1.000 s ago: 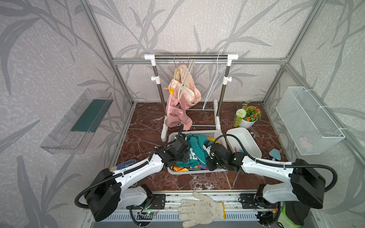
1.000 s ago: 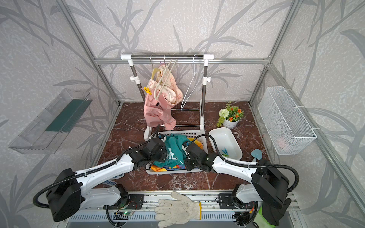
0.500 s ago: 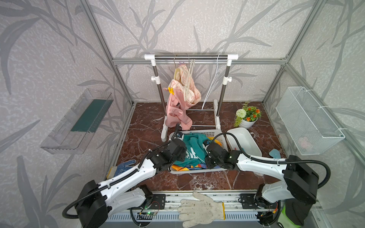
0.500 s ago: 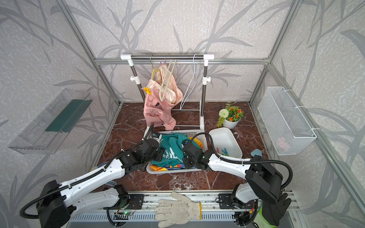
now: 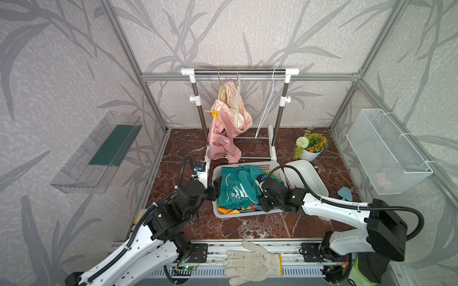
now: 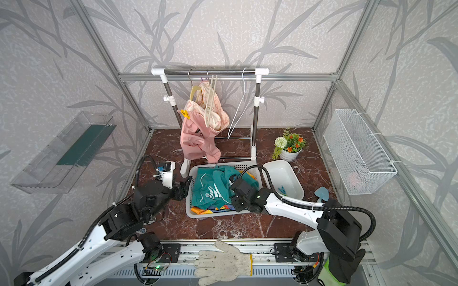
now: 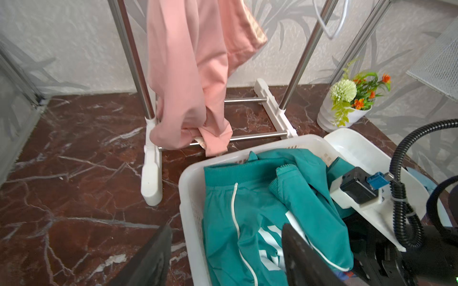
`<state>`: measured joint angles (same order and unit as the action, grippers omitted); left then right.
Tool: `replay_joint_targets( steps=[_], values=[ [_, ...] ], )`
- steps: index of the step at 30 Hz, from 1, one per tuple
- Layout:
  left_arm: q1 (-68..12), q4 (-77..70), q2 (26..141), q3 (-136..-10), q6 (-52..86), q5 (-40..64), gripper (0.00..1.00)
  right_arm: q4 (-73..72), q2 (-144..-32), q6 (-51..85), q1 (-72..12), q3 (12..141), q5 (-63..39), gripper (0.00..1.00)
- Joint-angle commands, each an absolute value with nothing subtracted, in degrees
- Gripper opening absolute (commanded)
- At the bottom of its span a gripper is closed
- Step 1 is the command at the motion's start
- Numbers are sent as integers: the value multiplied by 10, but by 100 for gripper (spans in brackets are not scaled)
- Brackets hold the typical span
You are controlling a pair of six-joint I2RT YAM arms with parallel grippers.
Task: Remove the clothespins securing jackets to the hanger
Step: Adjust the jacket in the basket.
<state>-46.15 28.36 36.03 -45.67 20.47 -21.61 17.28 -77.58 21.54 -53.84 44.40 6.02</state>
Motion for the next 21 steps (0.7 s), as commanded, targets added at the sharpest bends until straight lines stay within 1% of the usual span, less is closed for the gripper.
replay_joint_targets(
  steps=[1,5,14,15,17,21],
  values=[
    [-466,309,350,-493,176,-258,70,208,-749,204,-534,450,86,60],
    [-466,307,353,-521,155,-263,70,208,-716,194,-534,452,84,67],
    [-467,303,360,-552,133,-265,74,225,-656,177,-534,460,85,78],
    [-468,304,359,-557,127,-268,75,227,-650,175,-534,461,84,82],
    [-468,305,360,-567,116,-269,76,229,-639,169,-534,464,79,85],
    [-468,317,370,-593,102,-287,76,234,-615,161,-535,470,82,86]
  ],
)
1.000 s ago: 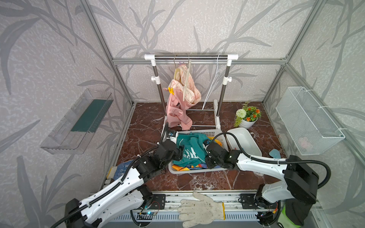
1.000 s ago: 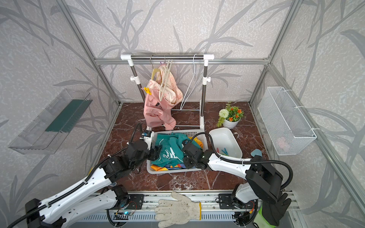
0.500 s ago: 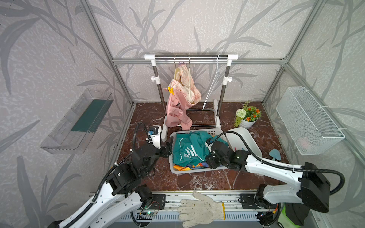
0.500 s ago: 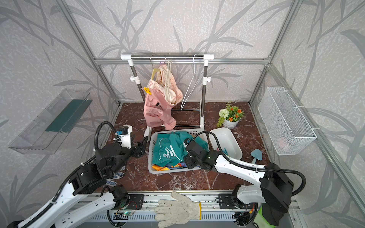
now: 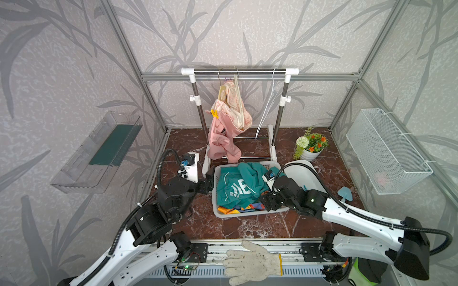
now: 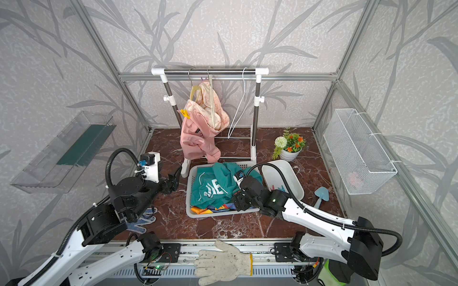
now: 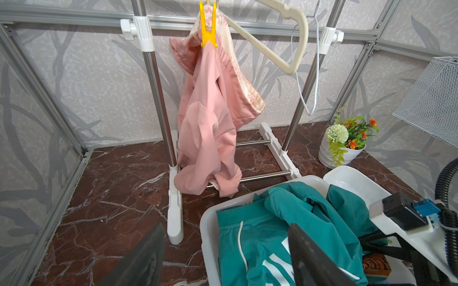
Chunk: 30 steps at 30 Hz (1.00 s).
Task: Remove the clothespins securing jackets to the hanger
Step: Adjust the jacket in the basket.
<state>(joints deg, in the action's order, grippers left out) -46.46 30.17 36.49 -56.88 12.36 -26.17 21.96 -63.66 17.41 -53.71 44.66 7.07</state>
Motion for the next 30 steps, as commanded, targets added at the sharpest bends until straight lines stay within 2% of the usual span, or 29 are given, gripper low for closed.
replay_joint_targets(
  steps=[1,17,30],
  values=[
    [-468,321,374,-602,98,-295,76,236,-608,160,-536,472,84,86],
    [-467,286,434,-685,13,-357,80,203,-532,128,-536,455,137,87],
    [-462,234,484,-713,-28,-392,83,139,-538,115,-524,438,118,88]
  ],
)
